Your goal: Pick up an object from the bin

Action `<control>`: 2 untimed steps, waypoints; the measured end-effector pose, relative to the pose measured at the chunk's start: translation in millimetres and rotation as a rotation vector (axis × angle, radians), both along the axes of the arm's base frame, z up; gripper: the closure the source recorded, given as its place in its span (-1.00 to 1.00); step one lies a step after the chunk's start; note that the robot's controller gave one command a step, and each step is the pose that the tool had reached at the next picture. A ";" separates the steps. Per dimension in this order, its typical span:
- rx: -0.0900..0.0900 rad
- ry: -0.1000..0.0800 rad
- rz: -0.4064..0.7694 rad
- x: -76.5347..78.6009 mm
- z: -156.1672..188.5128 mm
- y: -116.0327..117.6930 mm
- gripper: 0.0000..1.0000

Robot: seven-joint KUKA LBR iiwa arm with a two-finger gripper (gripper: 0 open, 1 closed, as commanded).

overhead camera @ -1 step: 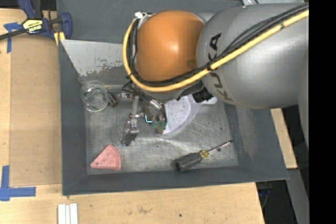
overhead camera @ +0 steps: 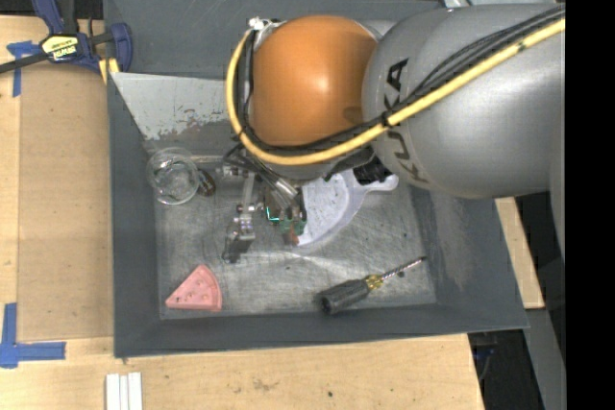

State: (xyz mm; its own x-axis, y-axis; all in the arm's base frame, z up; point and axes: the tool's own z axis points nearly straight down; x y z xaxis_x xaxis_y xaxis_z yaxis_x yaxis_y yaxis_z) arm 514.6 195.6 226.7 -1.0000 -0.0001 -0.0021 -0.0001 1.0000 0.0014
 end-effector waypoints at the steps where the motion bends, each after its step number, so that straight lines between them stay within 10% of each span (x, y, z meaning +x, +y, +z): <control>1: 0.002 -0.006 0.001 -8.7 -50.6 25.9 -1.00; 2: -0.003 0.005 0.162 -17.6 -83.2 40.2 -1.00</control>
Offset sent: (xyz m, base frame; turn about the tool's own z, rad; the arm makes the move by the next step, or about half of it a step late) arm -0.0200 0.0459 -0.0797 -0.2669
